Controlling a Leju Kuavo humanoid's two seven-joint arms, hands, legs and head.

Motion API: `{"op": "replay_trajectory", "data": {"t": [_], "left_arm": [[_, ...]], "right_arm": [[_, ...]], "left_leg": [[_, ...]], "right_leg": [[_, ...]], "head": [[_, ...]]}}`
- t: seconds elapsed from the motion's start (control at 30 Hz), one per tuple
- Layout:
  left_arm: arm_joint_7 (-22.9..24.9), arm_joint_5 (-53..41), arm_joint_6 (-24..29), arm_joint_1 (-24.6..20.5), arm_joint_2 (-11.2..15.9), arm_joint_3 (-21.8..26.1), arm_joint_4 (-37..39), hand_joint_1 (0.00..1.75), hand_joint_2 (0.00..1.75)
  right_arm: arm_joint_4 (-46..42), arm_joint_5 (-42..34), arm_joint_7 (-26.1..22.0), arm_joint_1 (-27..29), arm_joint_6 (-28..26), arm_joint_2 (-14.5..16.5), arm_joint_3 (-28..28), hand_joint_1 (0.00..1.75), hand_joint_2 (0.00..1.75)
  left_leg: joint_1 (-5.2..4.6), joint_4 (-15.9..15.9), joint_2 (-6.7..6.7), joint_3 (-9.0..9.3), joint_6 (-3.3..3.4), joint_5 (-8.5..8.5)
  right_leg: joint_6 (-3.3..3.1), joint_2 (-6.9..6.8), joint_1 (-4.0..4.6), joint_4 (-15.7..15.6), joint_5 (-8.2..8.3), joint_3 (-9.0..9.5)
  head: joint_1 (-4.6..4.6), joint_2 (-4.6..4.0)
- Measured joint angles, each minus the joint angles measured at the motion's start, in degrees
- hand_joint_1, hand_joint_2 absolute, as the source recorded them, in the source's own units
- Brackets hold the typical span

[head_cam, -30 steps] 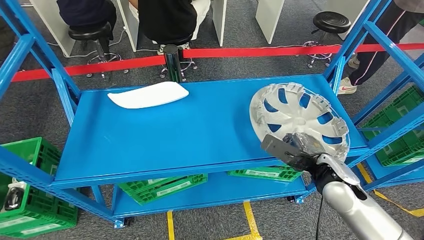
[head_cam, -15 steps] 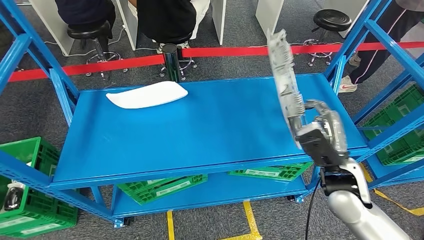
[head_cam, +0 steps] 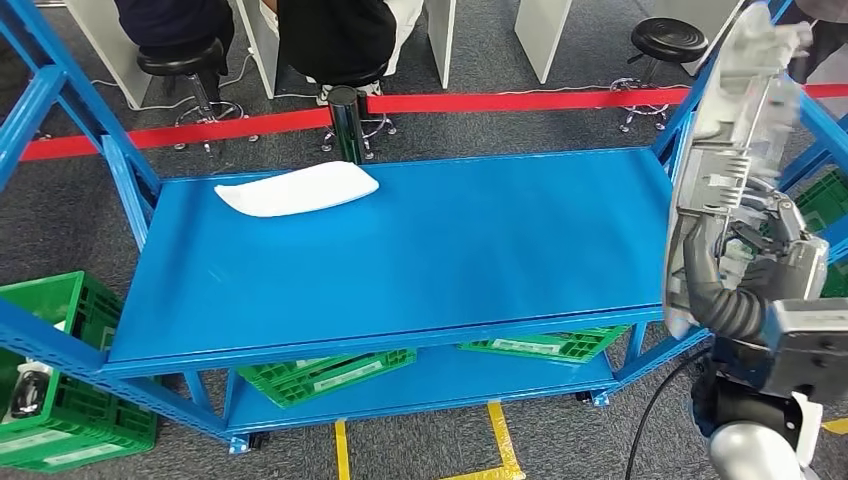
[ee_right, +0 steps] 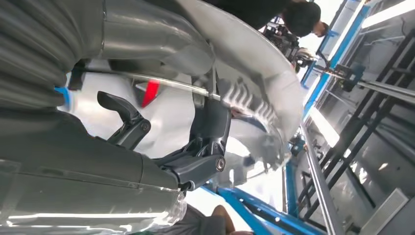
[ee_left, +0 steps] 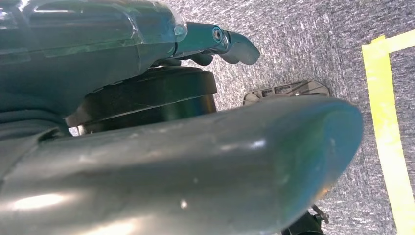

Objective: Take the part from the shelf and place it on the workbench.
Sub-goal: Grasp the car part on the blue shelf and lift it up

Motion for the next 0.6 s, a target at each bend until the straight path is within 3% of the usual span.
{"op": "replay_trajectory", "data": {"t": [0.17, 0.3, 0.47, 0.6], "left_arm": [[0.43, -0.51, 0.04, -0.07, 0.02, -0.36, 0.00, 0.00, 0.00], [-0.79, -1.36, 0.90, 0.04, -0.03, -0.78, -0.07, 0.00, 1.75], [-4.70, -2.04, 2.03, 0.10, -0.14, -0.83, -0.19, 0.00, 1.75], [-5.11, -2.91, 3.02, 0.00, -0.29, -0.90, -0.25, 0.00, 1.75]], "right_arm": [[-4.58, -2.24, -3.96, 0.74, -0.35, 1.77, -0.73, 1.75, 1.75], [-7.63, -6.05, -7.46, 0.81, 0.02, 3.54, 0.12, 1.75, 1.75], [-9.75, -7.62, -9.23, 0.81, 0.43, 5.21, 1.75, 1.75, 1.75], [-10.68, -7.68, -9.34, 0.81, 0.48, 5.98, 2.77, 1.75, 1.75]], "left_leg": [[0.01, -0.03, 0.14, 0.03, -0.01, 0.00], [0.02, -0.04, 0.20, 0.04, -0.01, 0.00], [0.02, -0.04, 0.30, 0.04, 0.00, 0.01], [0.02, -0.04, 0.45, 0.04, 0.00, 0.00]], "right_leg": [[0.00, 0.07, 0.00, 0.00, 0.00, -0.02], [0.00, 0.08, 0.01, 0.01, 0.00, -0.02], [0.00, 0.10, 0.01, 0.01, 0.00, -0.02], [0.00, 0.19, 0.01, 0.00, 0.00, -0.03]], "head": [[-0.05, 0.00], [-0.05, 0.00], [-0.05, 0.00], [-0.05, 0.00]]}}
